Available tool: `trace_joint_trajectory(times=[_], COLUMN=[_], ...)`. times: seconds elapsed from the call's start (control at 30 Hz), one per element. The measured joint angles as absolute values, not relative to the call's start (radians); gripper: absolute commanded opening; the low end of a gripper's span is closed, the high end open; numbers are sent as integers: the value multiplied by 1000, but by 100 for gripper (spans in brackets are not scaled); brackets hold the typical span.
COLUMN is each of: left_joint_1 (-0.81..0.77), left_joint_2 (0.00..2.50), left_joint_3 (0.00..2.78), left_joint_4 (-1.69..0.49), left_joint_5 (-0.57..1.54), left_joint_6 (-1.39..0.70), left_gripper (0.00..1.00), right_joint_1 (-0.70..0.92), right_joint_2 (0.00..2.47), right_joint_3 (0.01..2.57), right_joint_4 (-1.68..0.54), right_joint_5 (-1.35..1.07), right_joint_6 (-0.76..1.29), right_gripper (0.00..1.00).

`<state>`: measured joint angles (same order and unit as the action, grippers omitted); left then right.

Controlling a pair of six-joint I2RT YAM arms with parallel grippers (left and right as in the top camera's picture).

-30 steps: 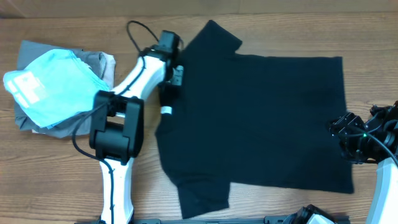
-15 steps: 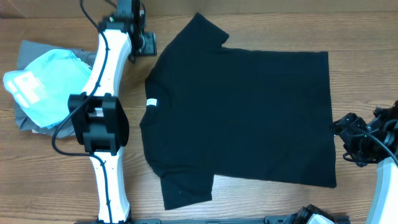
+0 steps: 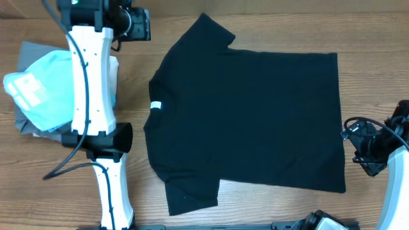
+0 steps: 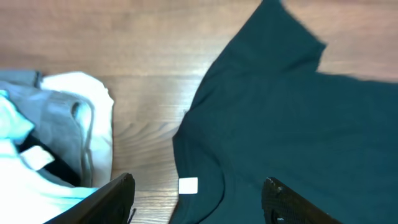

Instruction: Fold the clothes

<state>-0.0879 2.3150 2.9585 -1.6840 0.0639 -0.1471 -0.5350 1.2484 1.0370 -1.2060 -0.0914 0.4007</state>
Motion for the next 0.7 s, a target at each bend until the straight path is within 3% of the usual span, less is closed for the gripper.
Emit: trace_joint_trajectory(times=[0.2, 0.47, 0.53, 0.6, 0.7], left_joint_1=[-127, -159, -160, -160, -160], left_joint_2=[2148, 1687, 1590, 1528, 1516], left_joint_3=[2864, 2333, 2161, 1986, 1798], left_joint_4=[-1687, -1687, -1688, -1689, -1646], left_joint_5=[42, 16, 35, 48, 58], left_joint_6=[-147, -201, -236, -268, -308], left_gripper=[72, 73, 71, 64, 55], right_joint_1=[-535, -535, -535, -535, -534], right_joint_2=[1250, 1250, 1250, 1250, 1250], right_joint_3=[1036, 1034, 1033, 1027, 1000], right_joint_4=[-1248, -1266, -1269, -1262, -1221], right_joint_5=[-89, -142, -163, -180, -195], right_joint_6=[407, 362, 340, 326, 318], right_gripper=[91, 93, 82, 63, 56])
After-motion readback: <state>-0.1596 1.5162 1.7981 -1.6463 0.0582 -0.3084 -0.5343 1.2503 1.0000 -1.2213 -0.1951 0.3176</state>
